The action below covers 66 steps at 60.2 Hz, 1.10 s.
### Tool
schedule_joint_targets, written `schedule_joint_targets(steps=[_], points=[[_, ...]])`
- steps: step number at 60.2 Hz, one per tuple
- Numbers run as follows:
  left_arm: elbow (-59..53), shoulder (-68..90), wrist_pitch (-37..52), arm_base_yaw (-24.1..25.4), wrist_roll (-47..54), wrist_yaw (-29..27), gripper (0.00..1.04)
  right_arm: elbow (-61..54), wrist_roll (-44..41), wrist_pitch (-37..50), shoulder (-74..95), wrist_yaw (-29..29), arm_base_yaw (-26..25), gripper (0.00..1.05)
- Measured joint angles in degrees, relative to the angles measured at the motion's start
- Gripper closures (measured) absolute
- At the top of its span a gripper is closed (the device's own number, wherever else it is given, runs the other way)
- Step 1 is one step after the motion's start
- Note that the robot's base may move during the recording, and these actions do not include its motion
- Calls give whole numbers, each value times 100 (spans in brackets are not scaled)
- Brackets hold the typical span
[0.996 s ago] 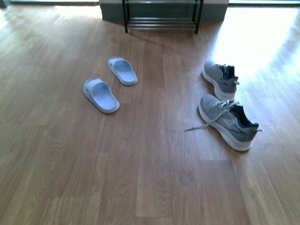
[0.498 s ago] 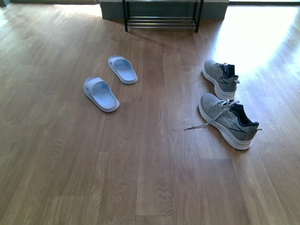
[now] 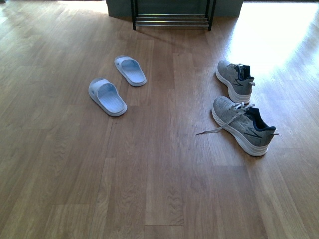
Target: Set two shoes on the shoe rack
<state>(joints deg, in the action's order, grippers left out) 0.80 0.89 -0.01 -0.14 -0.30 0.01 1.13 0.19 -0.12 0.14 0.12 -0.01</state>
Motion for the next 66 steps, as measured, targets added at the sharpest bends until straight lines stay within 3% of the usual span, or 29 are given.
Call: schedule_joint_targets(steps=[66], points=[[0,0,0,0,0,-17,9,0,0,0,0,-28,0,9]])
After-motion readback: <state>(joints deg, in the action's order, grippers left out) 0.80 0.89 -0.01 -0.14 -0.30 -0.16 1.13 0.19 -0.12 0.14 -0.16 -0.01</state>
